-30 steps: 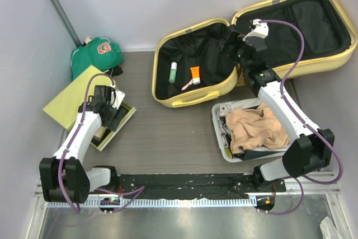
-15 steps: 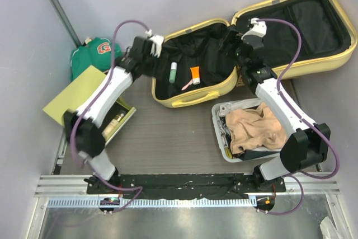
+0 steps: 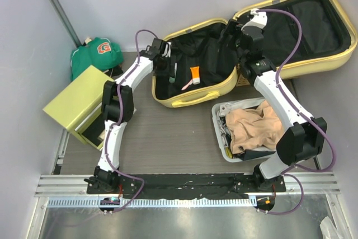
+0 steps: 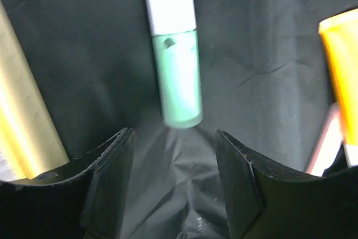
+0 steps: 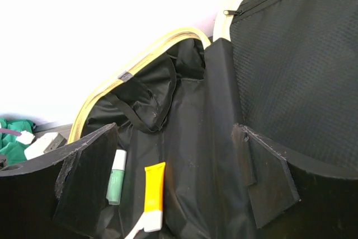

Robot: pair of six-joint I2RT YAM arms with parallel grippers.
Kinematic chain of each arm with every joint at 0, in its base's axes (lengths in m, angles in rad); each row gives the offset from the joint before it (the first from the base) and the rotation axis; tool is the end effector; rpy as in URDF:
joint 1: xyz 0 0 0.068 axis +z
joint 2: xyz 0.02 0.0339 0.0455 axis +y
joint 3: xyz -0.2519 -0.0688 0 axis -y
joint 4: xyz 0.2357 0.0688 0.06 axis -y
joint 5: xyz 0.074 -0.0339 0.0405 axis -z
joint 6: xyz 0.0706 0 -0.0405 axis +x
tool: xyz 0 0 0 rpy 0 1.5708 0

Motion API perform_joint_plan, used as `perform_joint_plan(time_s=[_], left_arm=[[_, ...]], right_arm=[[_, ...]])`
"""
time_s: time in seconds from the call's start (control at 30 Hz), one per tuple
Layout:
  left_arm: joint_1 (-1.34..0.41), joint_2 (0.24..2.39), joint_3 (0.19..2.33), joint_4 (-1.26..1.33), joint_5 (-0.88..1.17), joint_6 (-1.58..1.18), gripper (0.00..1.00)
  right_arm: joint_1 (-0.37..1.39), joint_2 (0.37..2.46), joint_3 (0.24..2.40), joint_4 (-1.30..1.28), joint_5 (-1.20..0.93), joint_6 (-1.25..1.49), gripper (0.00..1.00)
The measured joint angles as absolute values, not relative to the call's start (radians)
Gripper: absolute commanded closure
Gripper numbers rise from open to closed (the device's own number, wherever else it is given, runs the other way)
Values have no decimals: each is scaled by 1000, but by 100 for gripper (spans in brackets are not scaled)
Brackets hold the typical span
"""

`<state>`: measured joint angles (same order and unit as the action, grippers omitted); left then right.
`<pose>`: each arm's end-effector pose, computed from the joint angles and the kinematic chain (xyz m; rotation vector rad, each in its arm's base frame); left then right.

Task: Open, take out, and arrange the luggage
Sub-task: Pick up the personal item from the luggage.

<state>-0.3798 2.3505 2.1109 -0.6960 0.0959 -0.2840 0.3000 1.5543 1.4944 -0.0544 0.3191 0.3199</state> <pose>0.4859 -0.2013 0.1788 0.1619 2.5393 -0.3879 0.3837 0.0955 0.3951 0.2556 1.6636 0.1978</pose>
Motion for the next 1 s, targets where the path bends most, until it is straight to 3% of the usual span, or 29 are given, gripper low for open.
perform_joint_plan(time_s=[0.4,0.47,0.6,0.7,0.83,1.0], left_arm=[[-360,2455,2136,-609,246,-336,40],[-354,2462,2137,-593,267,-344,48],[-341,2481,2137,-551,307,-370,75],[-329,2483,2137,-537,327,-385,90],[-321,2483,2136,-530,341,-377,99],[-318,2441,2083,-527,357,-327,100]], right_arm=[[300,1650,1592,-114,303,320,8],[300,1650,1599,-117,304,320,8],[300,1650,1603,-126,305,320,8],[300,1650,1603,-133,310,320,8],[300,1650,1603,-138,316,321,8],[300,1650,1603,-138,316,323,8]])
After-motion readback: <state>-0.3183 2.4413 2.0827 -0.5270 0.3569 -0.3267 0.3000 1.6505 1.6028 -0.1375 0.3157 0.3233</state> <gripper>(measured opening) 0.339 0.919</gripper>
